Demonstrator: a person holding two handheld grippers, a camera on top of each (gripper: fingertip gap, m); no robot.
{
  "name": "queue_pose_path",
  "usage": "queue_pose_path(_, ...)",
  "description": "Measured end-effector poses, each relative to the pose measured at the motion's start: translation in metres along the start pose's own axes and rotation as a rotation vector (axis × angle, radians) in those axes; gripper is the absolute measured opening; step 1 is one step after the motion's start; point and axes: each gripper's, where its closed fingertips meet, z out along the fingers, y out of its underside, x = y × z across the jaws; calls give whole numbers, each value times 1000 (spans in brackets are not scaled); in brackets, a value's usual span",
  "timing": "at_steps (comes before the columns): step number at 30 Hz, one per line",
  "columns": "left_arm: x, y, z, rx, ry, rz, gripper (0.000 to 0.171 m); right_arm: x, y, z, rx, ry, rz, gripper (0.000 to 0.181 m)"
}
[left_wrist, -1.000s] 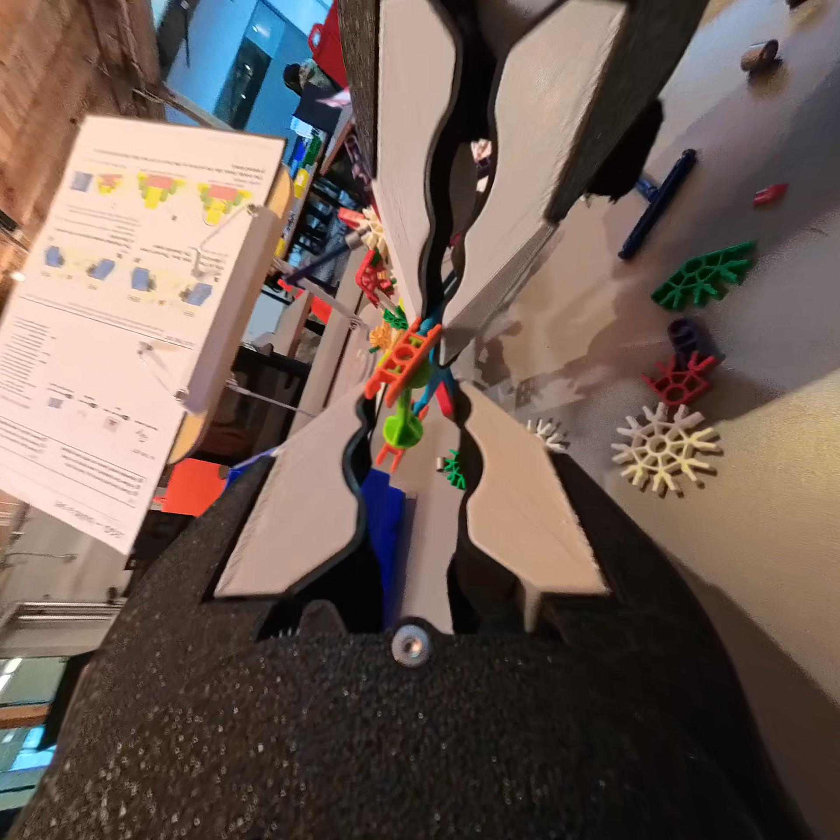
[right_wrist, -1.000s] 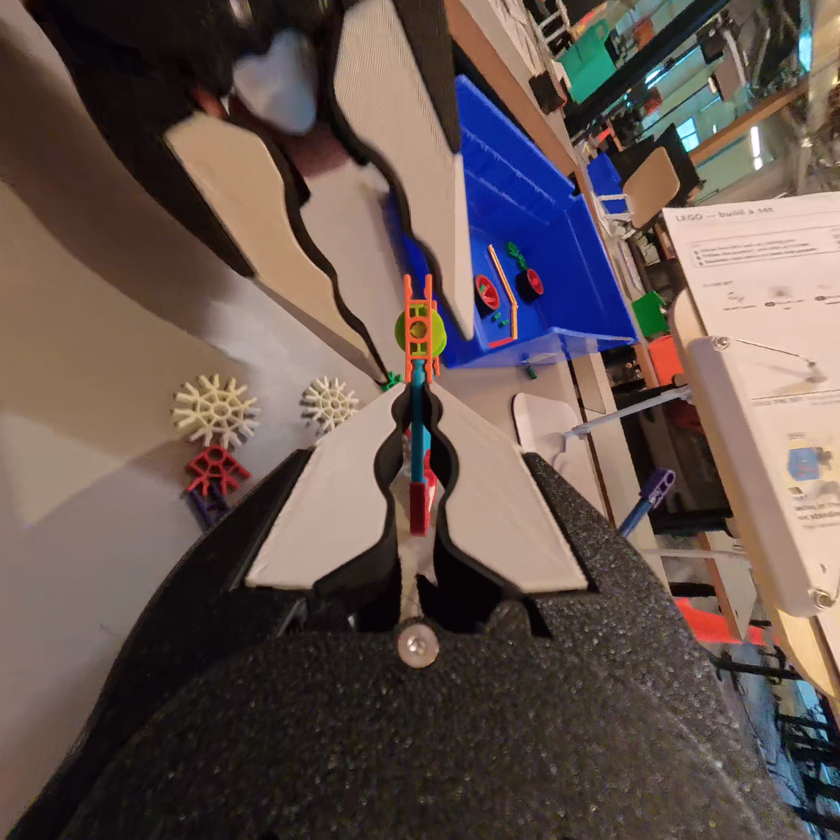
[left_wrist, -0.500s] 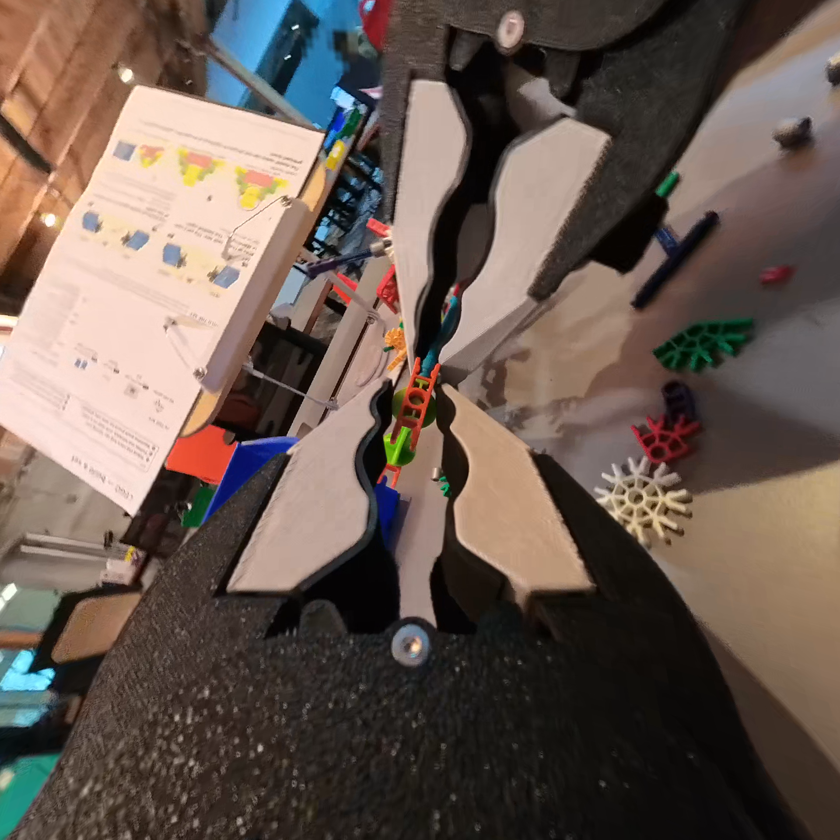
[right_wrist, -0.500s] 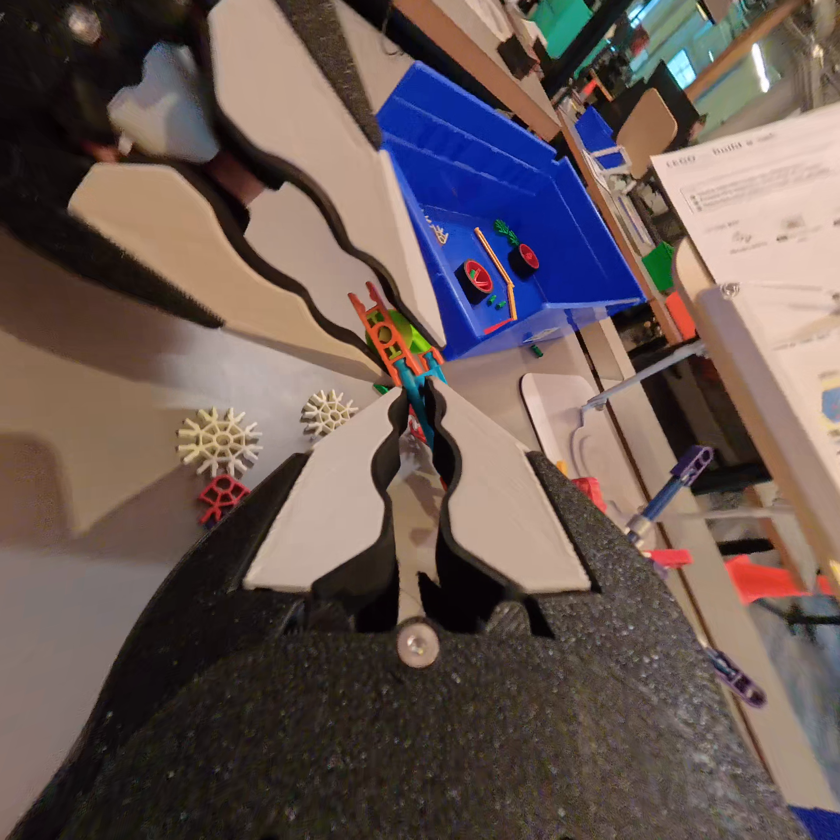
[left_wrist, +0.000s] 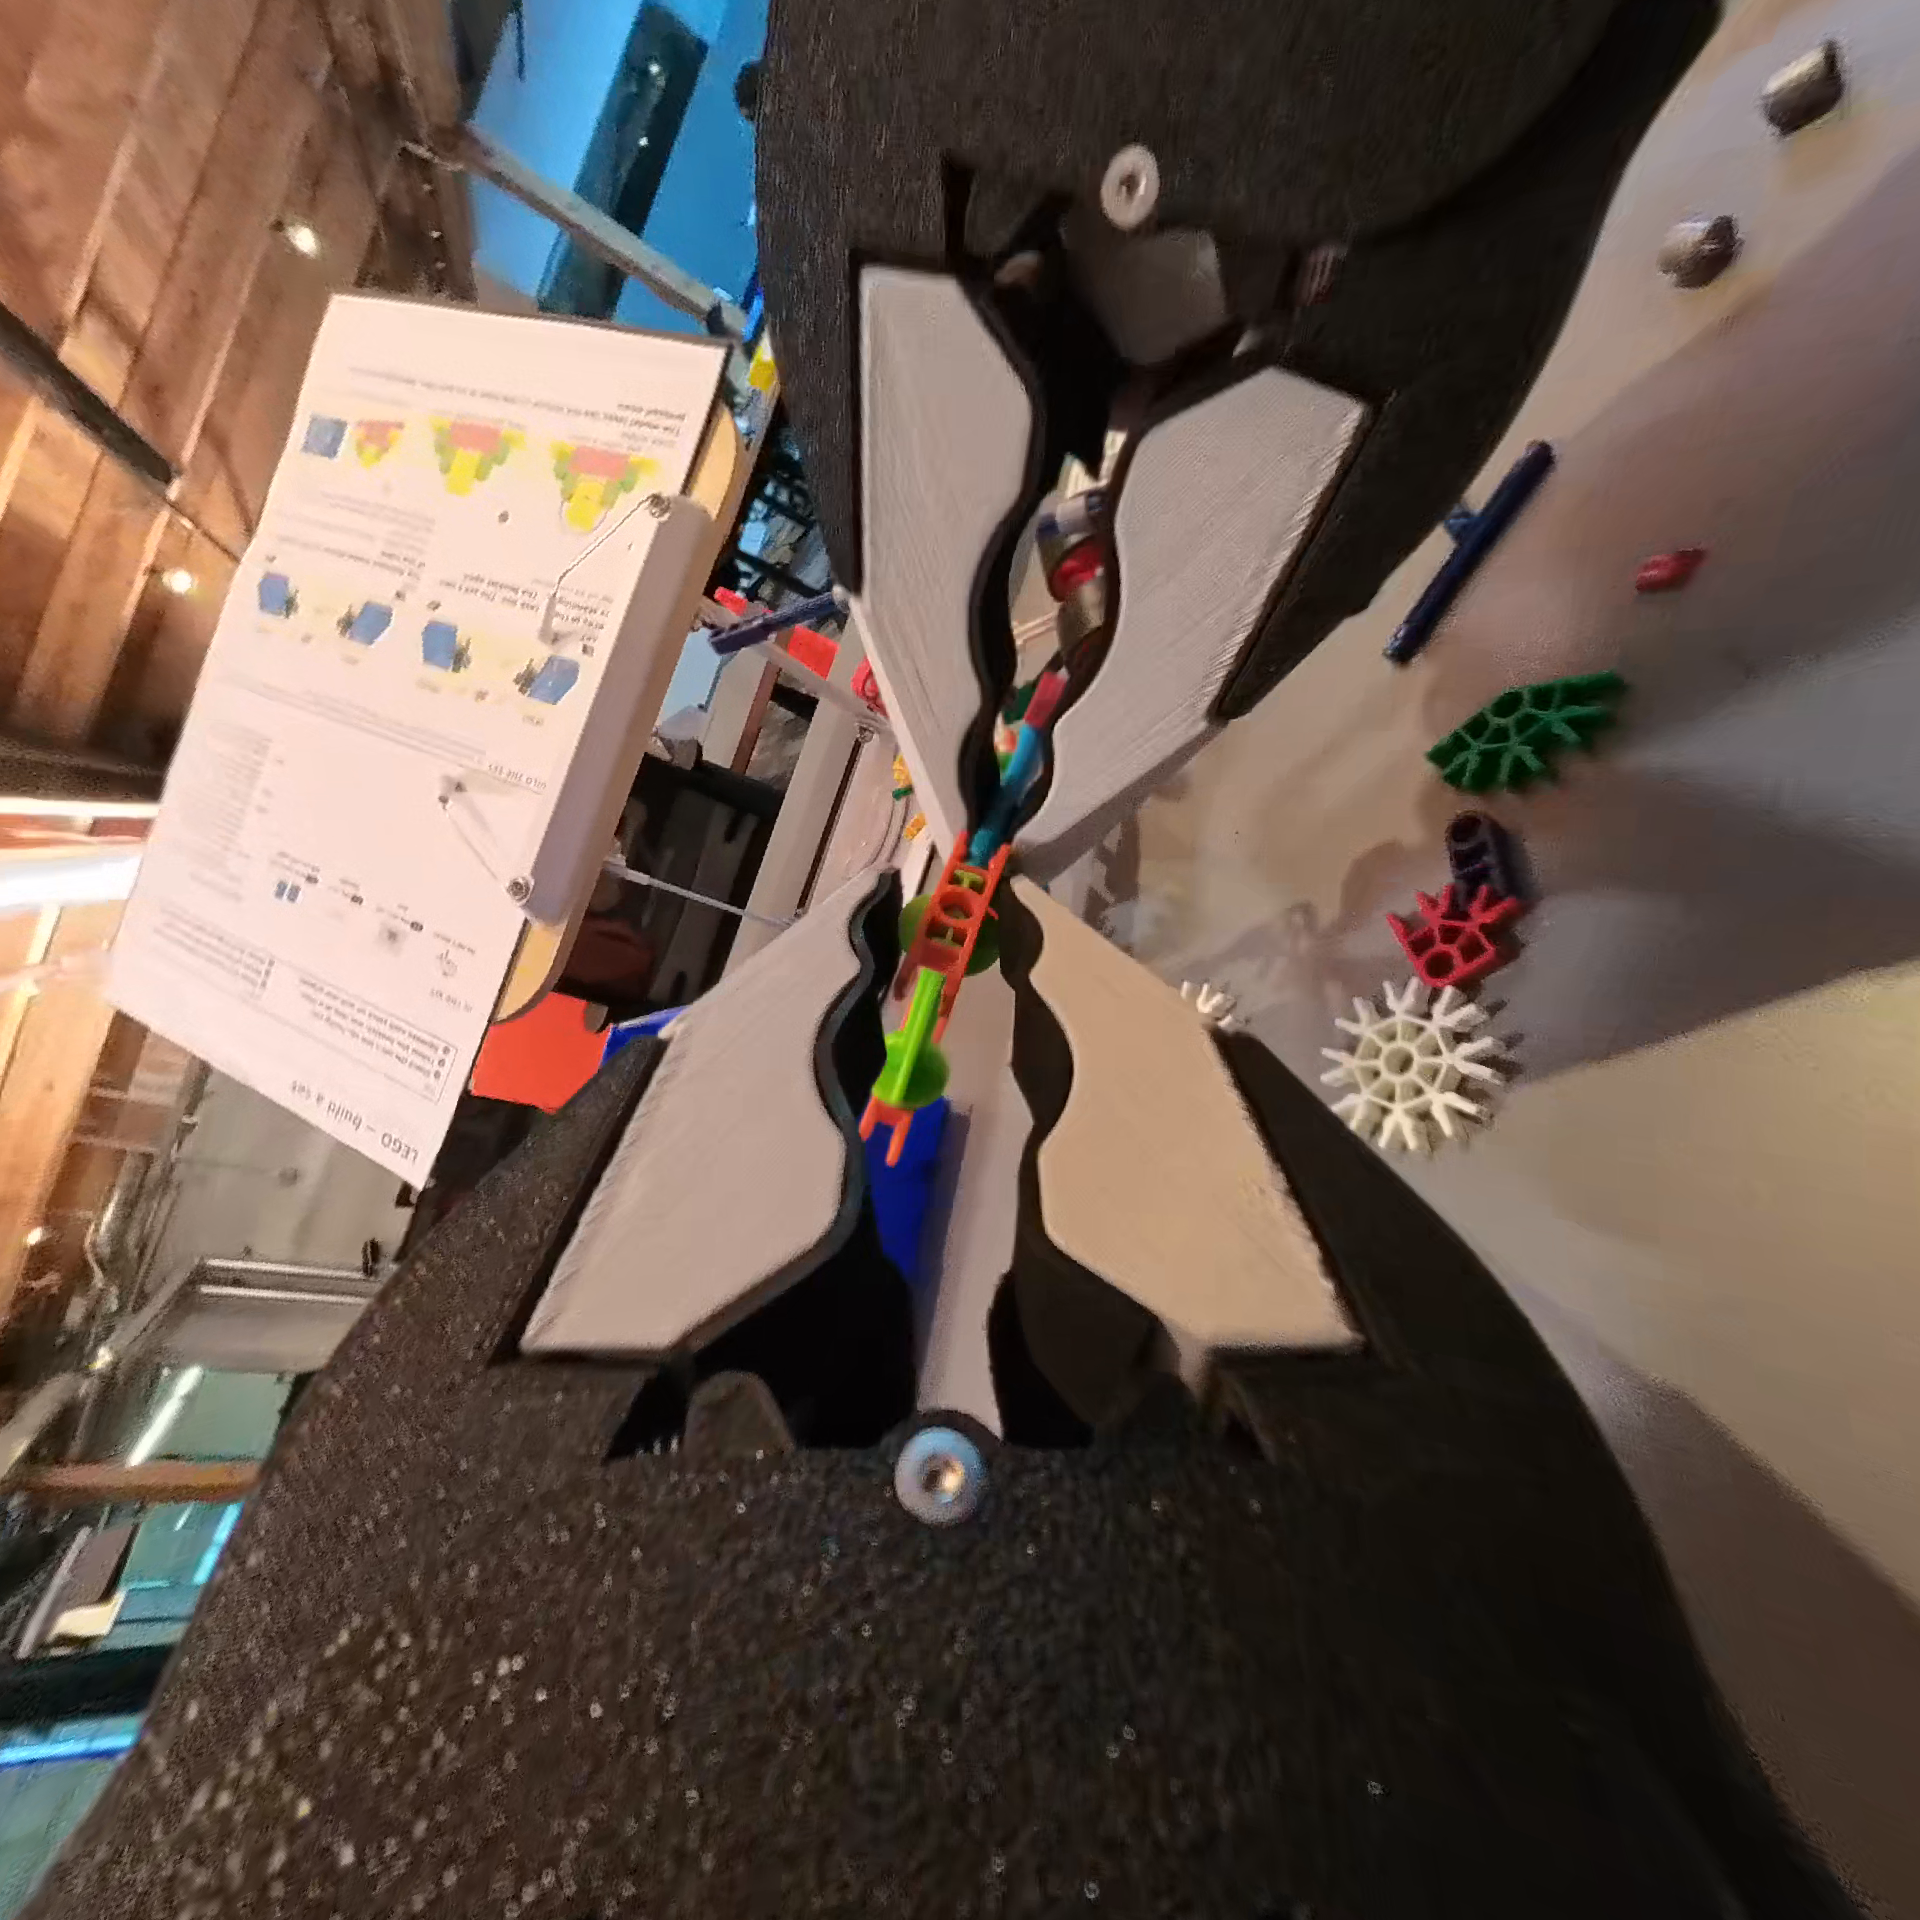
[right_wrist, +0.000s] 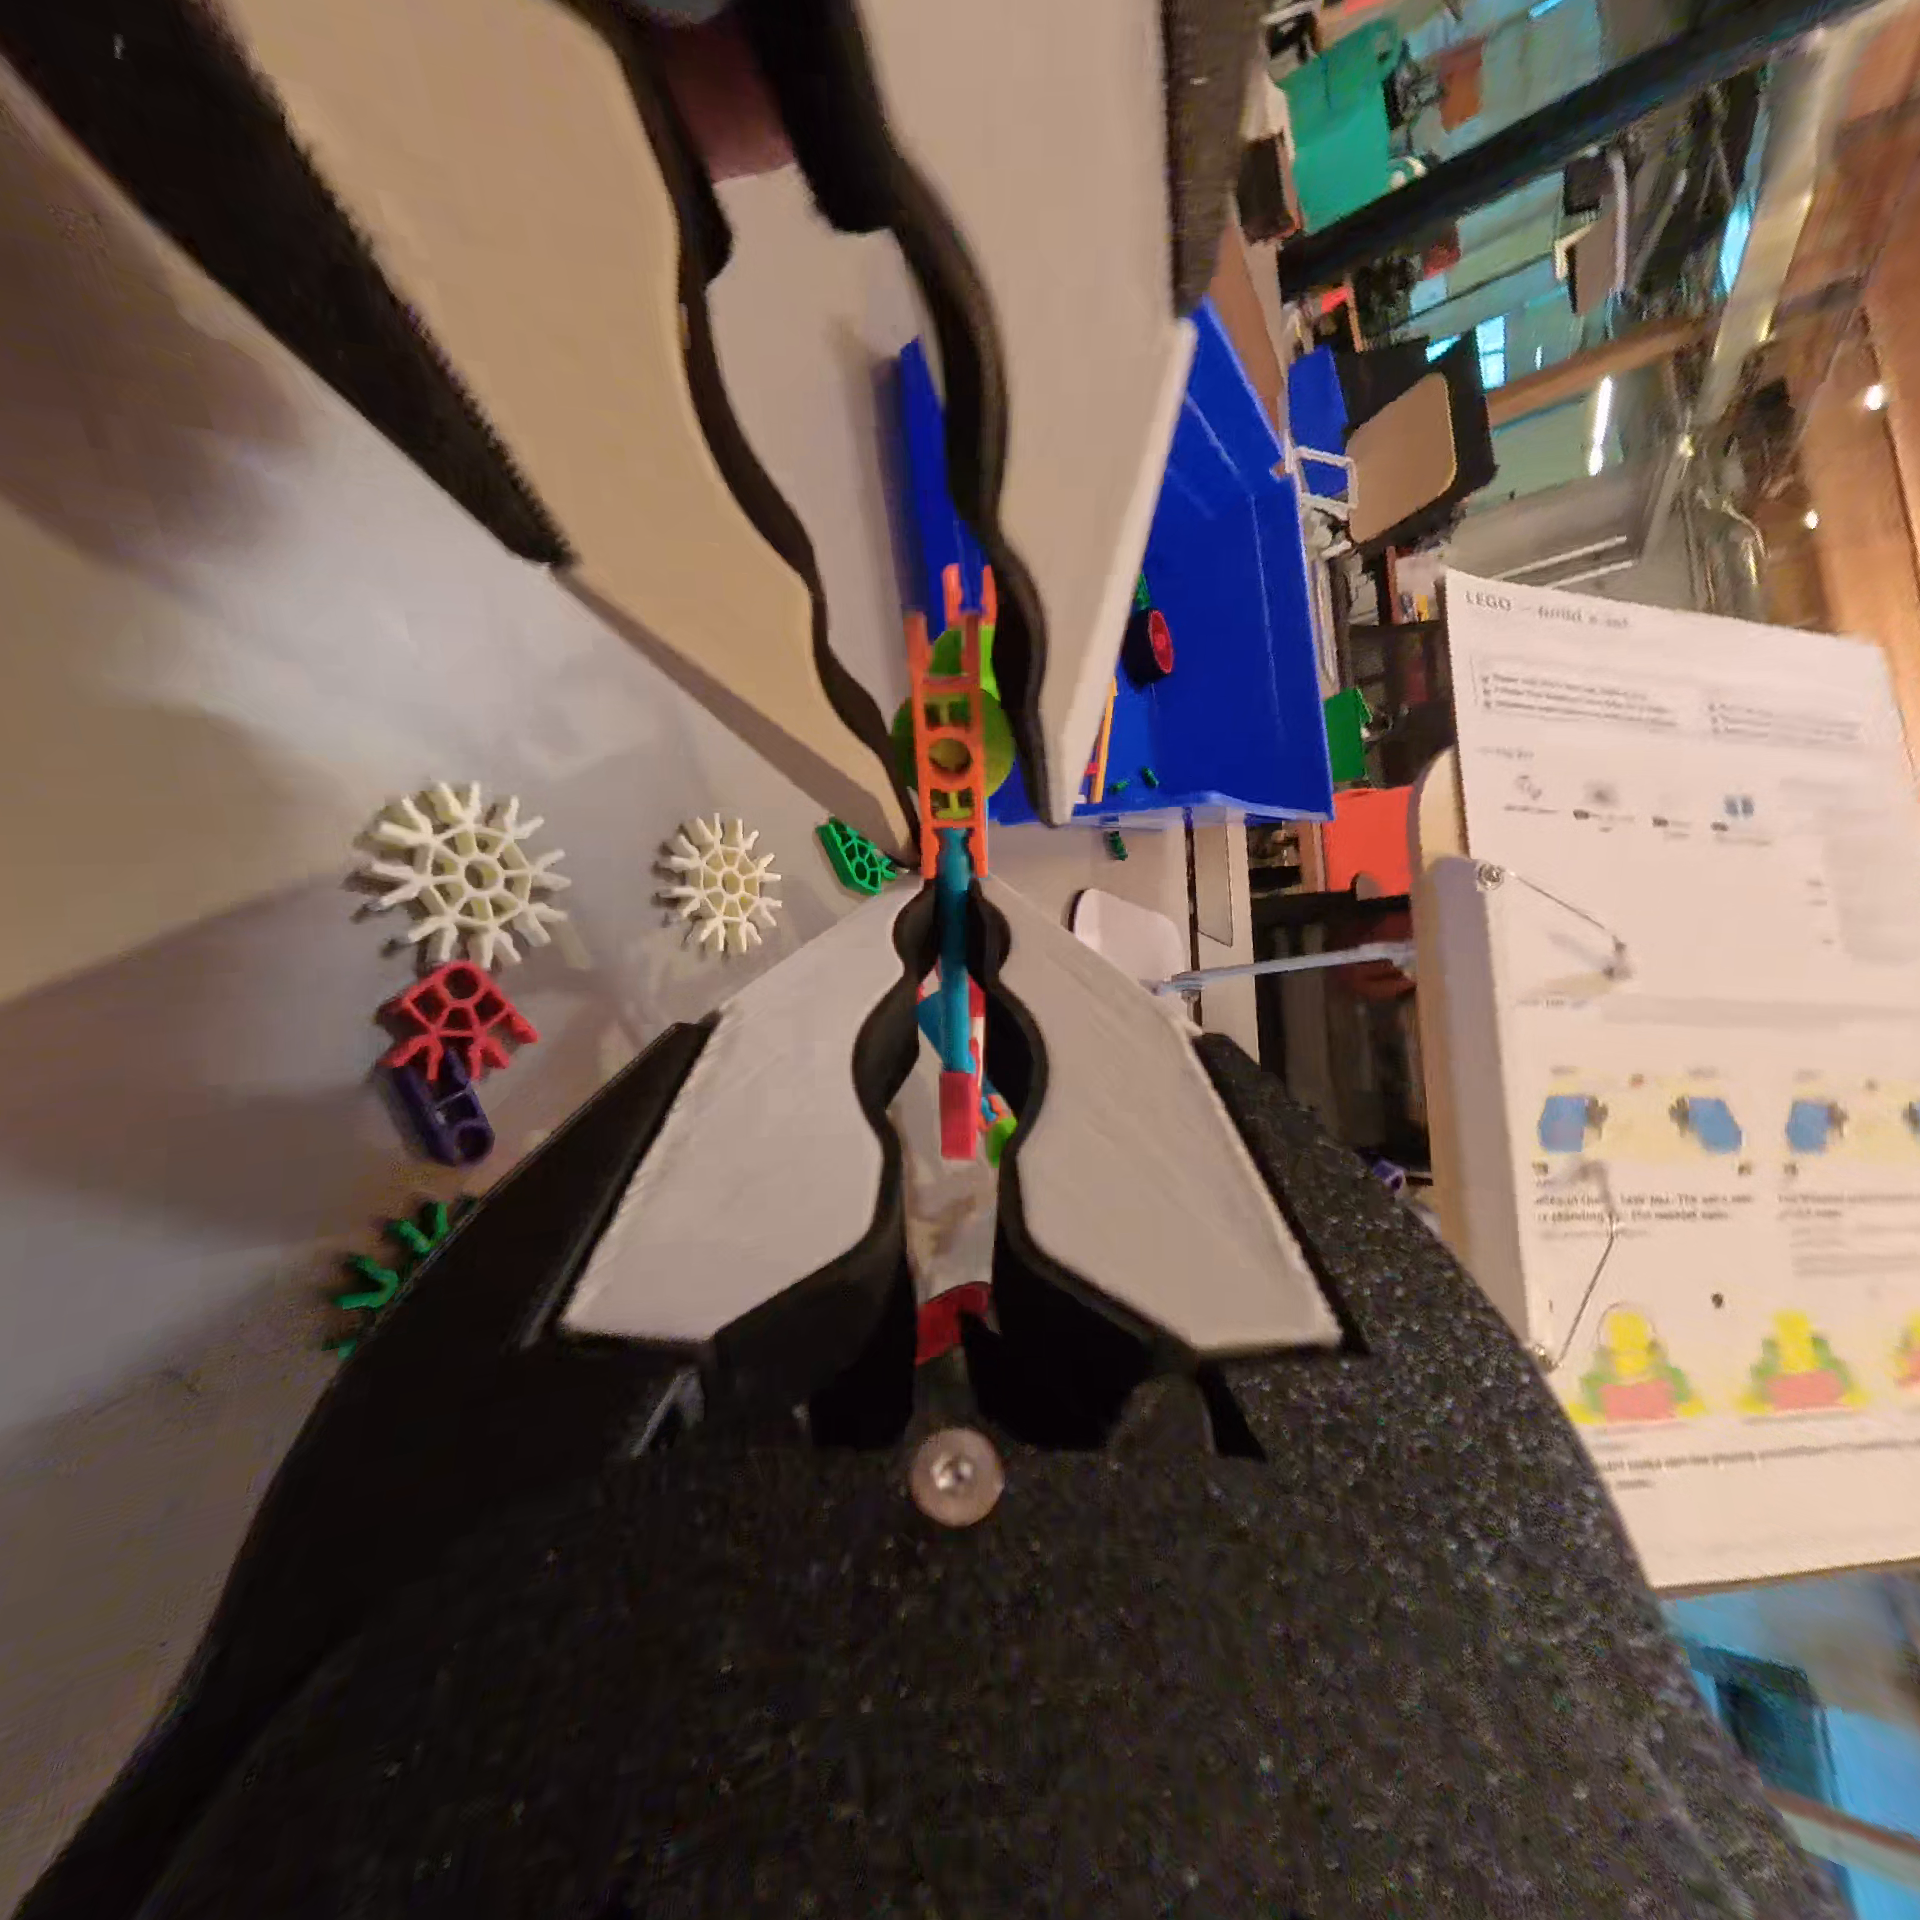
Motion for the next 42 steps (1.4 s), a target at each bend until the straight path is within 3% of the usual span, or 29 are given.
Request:
queue_pose_path(4, 13, 7, 0, 6, 61, -14, 14, -15, 4, 9, -49, -58, -8, 0)
queue_pose_path(7, 19, 17, 3, -9, 63, -151, 13, -24, 6, 20, -44, -81, 107, 0)
queue_pose_path(11, 19, 26, 8, -70, -41, -276, 12, -27, 9, 29, -18, -133, 342, 2)
queue_pose_path(17, 16, 35, 14, -169, -239, -321, 12, -26, 15, 40, -15, -121, 577, 5)
queue_pose_path(20, 18, 35, 13, -187, -257, -326, 12, -28, 13, 39, -2, -127, 600, 4)
queue_pose_path(24, 20, 35, 9, -145, -129, -235, 21, -34, 12, 32, 47, -164, 466, 2)
queue_pose_path(26, 8, 38, 0, -122, -107, -246, 24, -35, 5, 25, 103, -200, 484, 1)
queue_pose_path(29, 18, 49, -1, -149, 9, -177, 23, -36, 2, 19, 128, -214, 434, 1)
queue_pose_path(31, 15, 51, 0, -127, 0, -174, 19, -37, 2, 19, 132, -214, 418, 1)
queue_pose_path(36, -4, 64, -3, -89, -106, -217, 39, -27, 12, 20, 142, -200, 520, 1)
queue_pose_path(42, -6, 78, 7, -55, -115, -369, 38, -24, 11, 20, 180, -193, 523, 1)
